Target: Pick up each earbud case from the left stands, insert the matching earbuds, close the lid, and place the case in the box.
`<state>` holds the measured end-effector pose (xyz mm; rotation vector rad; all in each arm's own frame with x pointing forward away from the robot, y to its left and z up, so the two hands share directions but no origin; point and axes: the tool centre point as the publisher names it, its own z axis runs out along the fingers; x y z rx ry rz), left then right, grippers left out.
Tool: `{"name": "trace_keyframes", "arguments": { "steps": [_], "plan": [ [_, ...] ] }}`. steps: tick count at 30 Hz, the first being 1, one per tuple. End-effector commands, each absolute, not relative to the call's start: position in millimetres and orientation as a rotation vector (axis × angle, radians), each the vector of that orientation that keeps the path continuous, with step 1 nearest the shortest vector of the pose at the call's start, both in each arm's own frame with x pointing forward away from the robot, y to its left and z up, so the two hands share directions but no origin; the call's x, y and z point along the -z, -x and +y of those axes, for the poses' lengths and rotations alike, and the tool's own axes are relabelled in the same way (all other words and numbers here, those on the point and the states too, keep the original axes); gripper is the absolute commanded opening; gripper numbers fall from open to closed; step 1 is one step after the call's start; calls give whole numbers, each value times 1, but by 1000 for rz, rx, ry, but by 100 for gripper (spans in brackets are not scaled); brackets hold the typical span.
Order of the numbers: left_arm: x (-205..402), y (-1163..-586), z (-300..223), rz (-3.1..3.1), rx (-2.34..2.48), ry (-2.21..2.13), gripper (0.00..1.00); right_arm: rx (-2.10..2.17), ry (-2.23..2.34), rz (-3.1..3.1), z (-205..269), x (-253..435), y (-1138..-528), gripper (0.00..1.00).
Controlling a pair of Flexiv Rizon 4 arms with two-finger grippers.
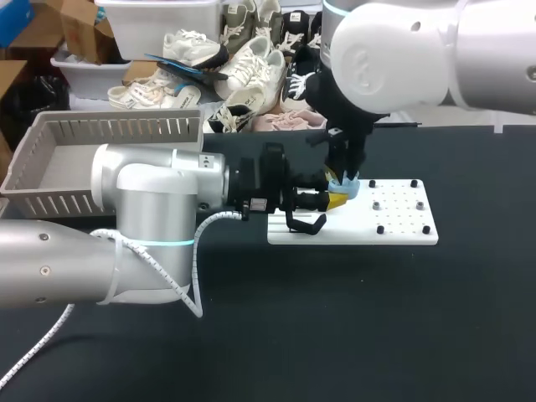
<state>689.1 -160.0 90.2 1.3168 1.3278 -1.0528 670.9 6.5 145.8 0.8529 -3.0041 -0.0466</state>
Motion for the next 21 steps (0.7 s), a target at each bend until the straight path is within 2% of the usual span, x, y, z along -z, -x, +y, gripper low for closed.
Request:
{"name": "trace_keyframes", "arguments": {
  "steps": [1, 21],
  "plan": [
    [-90, -688, -160, 1327, 1049, -1313, 0, 46, -849, -3010, 6, -145, -667, 0],
    [-90, -688, -160, 1327, 1049, -1313, 0, 47, -841, -3014, 7, -146, -666, 0]
  ]
}}
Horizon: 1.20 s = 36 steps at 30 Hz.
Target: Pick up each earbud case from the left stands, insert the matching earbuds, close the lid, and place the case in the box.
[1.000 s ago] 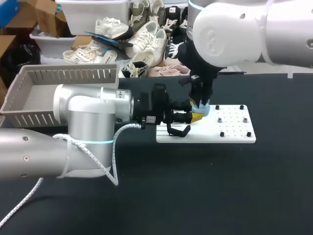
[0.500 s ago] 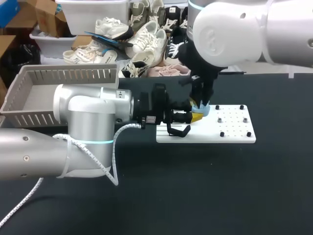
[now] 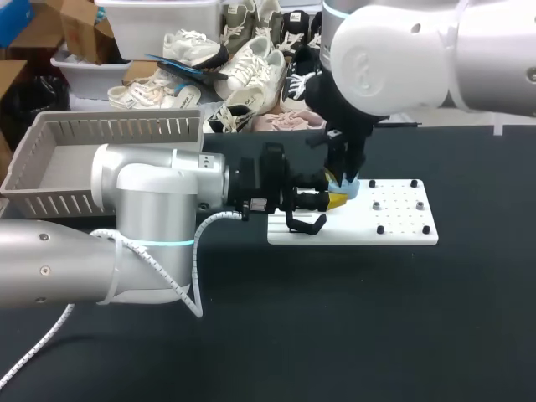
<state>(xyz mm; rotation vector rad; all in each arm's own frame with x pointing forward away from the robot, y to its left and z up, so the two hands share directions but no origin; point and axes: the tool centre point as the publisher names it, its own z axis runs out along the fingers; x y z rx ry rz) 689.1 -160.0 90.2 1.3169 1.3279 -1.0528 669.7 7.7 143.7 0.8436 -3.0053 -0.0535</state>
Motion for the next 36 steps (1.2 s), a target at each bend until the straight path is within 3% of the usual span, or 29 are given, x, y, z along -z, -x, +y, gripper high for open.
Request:
{"name": "trace_keyframes", "arguments": {
  "steps": [1, 36],
  "plan": [
    [-90, -688, -160, 1327, 1049, -1313, 0, 45, -842, -3014, 7, -146, -666, 0],
    [-90, -688, -160, 1327, 1049, -1313, 0, 34, -832, -3010, 10, -145, -666, 0]
  ]
}}
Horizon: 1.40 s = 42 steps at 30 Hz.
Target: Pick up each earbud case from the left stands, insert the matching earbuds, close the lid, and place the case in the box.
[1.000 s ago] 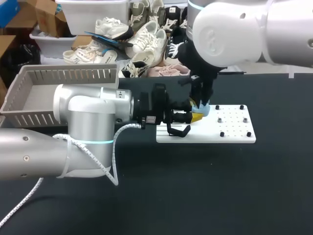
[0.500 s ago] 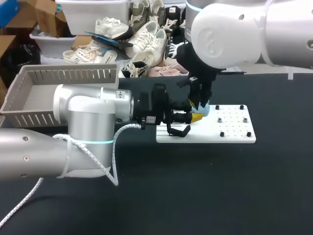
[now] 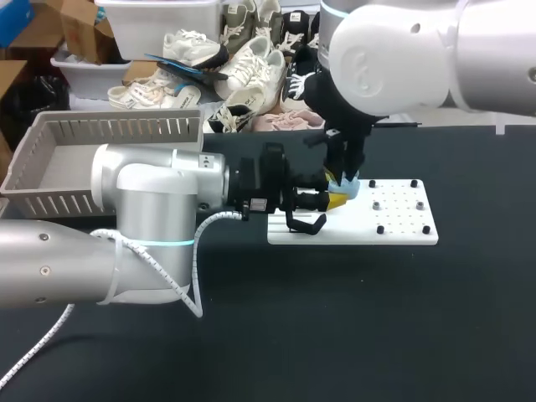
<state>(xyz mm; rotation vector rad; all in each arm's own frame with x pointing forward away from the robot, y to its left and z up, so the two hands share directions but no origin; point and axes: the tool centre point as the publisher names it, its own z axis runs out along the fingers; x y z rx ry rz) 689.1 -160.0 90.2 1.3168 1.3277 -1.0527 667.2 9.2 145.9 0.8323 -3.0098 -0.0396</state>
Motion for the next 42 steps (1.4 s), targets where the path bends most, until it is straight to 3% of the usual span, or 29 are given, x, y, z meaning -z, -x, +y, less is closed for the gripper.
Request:
{"name": "trace_keyframes", "arguments": {
  "steps": [1, 42],
  "plan": [
    [-90, -688, -160, 1327, 1049, -1313, 0, 34, -831, -3009, 10, -144, -666, 0],
    [-90, -688, -160, 1327, 1049, -1313, 0, 41, -830, -2992, 12, -137, -673, 0]
  ]
}}
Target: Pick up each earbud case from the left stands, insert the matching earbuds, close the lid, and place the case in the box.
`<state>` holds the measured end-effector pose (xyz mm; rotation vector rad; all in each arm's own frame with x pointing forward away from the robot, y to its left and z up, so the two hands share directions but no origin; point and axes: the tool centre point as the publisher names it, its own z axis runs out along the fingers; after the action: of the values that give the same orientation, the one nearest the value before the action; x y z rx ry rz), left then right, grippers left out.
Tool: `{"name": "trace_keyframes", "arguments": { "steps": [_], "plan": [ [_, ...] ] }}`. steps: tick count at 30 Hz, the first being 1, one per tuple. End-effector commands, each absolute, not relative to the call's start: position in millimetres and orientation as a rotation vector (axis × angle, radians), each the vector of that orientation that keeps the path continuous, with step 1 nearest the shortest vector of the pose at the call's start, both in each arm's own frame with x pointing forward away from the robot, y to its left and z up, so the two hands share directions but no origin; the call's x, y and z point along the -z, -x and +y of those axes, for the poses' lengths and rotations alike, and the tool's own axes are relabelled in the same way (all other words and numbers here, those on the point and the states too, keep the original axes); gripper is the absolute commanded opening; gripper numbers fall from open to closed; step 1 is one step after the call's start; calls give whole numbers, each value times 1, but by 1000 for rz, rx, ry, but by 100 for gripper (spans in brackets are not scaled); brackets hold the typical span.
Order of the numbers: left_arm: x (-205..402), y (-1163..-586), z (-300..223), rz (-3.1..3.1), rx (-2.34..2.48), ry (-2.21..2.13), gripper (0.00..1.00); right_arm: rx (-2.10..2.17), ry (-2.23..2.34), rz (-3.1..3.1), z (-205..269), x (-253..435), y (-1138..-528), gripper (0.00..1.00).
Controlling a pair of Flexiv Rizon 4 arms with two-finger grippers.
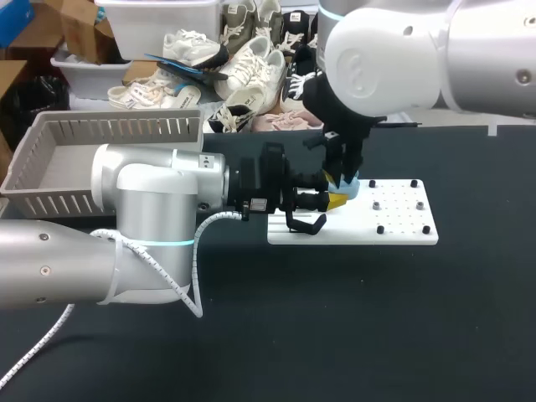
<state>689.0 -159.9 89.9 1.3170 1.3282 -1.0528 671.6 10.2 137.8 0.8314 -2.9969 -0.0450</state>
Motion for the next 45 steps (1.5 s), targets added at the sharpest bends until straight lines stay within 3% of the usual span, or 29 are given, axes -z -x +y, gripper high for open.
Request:
{"name": "trace_keyframes", "arguments": {
  "steps": [1, 17, 20, 27, 45],
  "plan": [
    [-90, -688, -160, 1327, 1049, -1313, 0, 40, -830, -2991, 12, -137, -673, 0],
    [-90, -688, -160, 1327, 1049, -1313, 0, 38, -821, -2984, 12, -136, -673, 0],
    [-90, -688, -160, 1327, 1049, -1313, 0, 40, -817, -2986, 11, -136, -673, 10],
    [-90, -688, -160, 1327, 1049, -1313, 0, 53, -808, -2993, 10, -137, -673, 22],
    [-90, -688, -160, 1327, 1049, -1313, 0, 39, -826, -3033, 7, -155, -673, 24]
  ]
}}
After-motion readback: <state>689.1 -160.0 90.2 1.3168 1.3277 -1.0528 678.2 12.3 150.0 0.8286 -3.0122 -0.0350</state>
